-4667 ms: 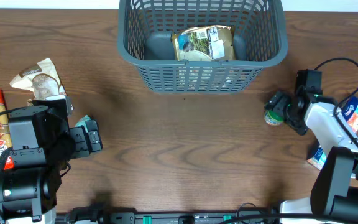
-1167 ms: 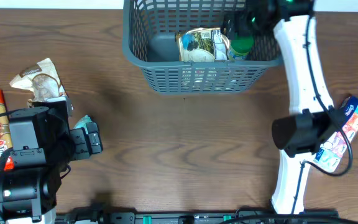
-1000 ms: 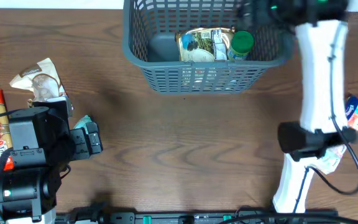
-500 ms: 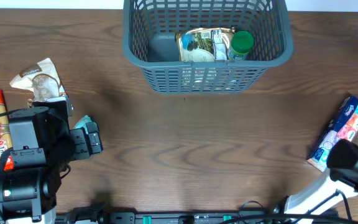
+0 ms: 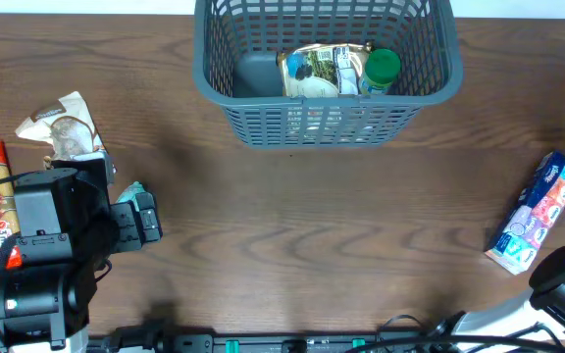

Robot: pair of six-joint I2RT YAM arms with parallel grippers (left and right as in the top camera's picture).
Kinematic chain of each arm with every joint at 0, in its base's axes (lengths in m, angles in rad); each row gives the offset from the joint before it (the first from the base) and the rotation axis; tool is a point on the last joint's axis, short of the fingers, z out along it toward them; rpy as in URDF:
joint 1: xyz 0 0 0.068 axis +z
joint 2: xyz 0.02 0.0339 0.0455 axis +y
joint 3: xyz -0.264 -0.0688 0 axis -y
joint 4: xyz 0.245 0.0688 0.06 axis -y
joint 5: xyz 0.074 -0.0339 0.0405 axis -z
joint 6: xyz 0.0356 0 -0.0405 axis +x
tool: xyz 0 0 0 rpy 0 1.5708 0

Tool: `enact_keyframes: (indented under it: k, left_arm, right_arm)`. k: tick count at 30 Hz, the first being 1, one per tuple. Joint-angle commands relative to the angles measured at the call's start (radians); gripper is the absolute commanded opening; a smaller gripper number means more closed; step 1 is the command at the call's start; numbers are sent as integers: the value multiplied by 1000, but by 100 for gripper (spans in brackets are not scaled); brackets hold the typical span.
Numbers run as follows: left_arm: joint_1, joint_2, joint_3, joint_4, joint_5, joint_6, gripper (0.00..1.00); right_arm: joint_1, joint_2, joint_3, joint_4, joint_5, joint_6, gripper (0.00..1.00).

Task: Pack container
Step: 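Grasp the blue-and-white tissue pack with the right gripper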

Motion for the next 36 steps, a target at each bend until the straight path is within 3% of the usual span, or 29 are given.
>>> enact_keyframes:
  k: [1,17,23,26,28,33,35,36]
  left_arm:
    - [5,-2,21,-3,7,13,98]
    - [5,-2,21,-3,7,13,98]
    - [5,-2,21,-3,7,13,99]
    - [5,-2,21,-3,7,13,98]
    - [5,-2,21,-3,7,13,98]
    - [5,-2,21,-3,7,13,98]
    - [5,-2,21,-3,7,13,98]
    - [5,-2,21,-3,7,13,99]
  right_arm:
    - [-12,-10,-111,90,3,-91,99]
    - [-10,-10,-632,714,-72,-159,99]
    - [-10,-10,-764,864,-117,-159,99]
    - [-8,-10,-781,888,-139,-159,92]
    - [-7,-10,-781,890,-140,-158,81]
    - [-4,-11,-777,888,-185,-158,33]
    - [-1,-12,-764,876,-205,-158,7]
    - [2,-14,-756,867,-210,-156,1]
